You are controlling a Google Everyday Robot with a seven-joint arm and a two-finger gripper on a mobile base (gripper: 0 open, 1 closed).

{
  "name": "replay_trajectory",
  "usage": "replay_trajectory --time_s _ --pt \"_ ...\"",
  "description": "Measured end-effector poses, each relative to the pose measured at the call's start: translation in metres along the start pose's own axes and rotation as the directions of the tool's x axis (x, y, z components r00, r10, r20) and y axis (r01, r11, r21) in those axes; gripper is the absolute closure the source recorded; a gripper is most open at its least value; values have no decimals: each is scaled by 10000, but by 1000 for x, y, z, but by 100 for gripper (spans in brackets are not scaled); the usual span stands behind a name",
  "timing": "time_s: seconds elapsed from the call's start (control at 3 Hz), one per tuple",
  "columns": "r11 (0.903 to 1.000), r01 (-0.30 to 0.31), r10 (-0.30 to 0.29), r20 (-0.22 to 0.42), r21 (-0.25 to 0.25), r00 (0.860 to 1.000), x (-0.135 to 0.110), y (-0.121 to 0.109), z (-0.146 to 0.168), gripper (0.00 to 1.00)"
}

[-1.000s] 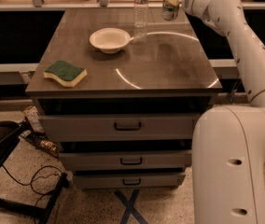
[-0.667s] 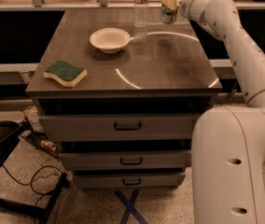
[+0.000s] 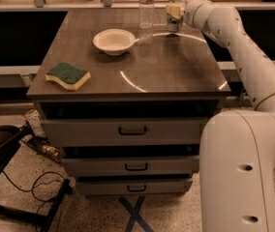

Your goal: Move 7up can near water bottle

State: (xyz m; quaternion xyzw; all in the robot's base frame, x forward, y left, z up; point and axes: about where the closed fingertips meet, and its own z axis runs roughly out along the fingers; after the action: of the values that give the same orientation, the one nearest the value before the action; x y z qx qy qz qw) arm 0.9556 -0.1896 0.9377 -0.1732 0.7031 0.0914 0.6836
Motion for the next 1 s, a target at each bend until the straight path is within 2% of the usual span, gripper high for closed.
replay_trajectory --time_s 0.67,1.0 --pt "9996 -250 250 -22 137 9997 18 5 -1 100" --pt "9996 -257 258 -38 99 9997 20 8 1 82"
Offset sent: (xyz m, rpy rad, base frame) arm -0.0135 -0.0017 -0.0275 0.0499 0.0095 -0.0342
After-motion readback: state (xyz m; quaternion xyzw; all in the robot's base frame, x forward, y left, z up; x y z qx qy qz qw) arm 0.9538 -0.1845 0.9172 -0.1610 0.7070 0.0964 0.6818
